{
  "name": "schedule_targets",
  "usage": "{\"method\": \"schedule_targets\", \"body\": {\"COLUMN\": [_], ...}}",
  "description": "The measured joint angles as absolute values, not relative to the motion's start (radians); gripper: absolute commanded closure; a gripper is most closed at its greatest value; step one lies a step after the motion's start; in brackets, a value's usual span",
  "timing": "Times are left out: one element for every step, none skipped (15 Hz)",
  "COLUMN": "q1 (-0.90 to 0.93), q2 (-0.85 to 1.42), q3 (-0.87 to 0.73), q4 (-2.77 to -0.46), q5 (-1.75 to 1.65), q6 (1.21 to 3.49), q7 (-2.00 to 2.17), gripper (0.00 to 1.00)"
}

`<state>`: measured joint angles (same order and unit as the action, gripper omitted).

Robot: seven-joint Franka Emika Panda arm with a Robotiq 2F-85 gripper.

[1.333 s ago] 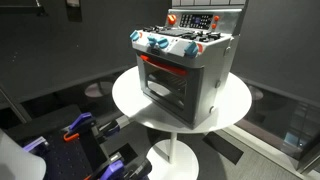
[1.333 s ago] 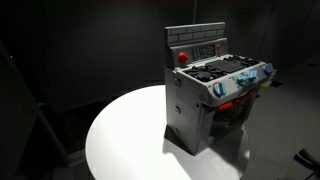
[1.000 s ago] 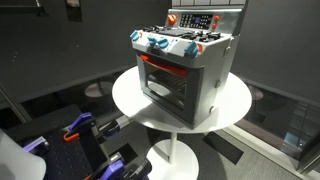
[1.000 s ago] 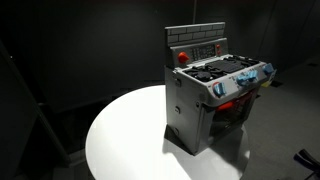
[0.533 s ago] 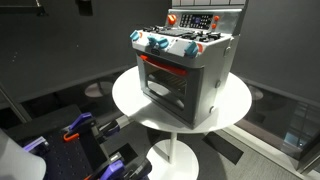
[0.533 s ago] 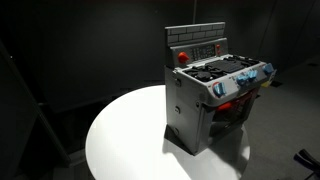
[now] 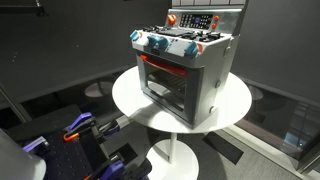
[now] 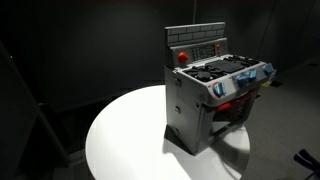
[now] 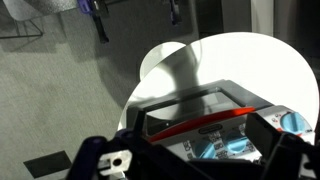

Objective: Press the top button on the right side of the stove

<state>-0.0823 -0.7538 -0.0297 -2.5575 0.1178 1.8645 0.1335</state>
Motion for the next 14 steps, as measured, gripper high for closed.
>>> {"method": "schedule_targets", "body": {"q1": [-0.083,-0.084,-0.086,-0.088,-0.090,-0.092,-0.094,-0.097,-0.100,-0.104,-0.108,-0.110,-0.113,-0.115], "q2": [-0.726,-0.698,-0.669,-0.641,-0.613,-0.586,-0.558,-0.532,-0.505,-0.480,-0.454,-0.428,-0.402,-0.378], "q3": [-0.027,-0.026,-0.024,-0.024,-0.024,-0.024,-0.023,-0.023,-0.022,-0.022,-0.021,-0.021,-0.019,-0.018], "q4": [-2.539,-2.519,-2.500,-2.480,-2.461,-2.443,-2.425,-2.407,-2.390,-2.374,-2.357,-2.342,-2.326,-2.312], "q5": [0.112,0.107,0.104,0.102,0.099,0.096,0.088,0.079,0.069,0.058,0.043,0.027,0.008,-0.011], "q6": [1.889,1.915,1.941,1.965,1.991,2.016,2.042,2.067,2.090,2.111,2.133,2.153,2.173,2.193], "q7": [0.134,0.136,0.137,0.137,0.138,0.141,0.149,0.158,0.168,0.177,0.189,0.203,0.220,0.238], "gripper": [0.00,0.00,0.00,0.00,0.00,0.00,0.00,0.00,0.00,0.00,0.00,0.00,0.00,0.00]}}
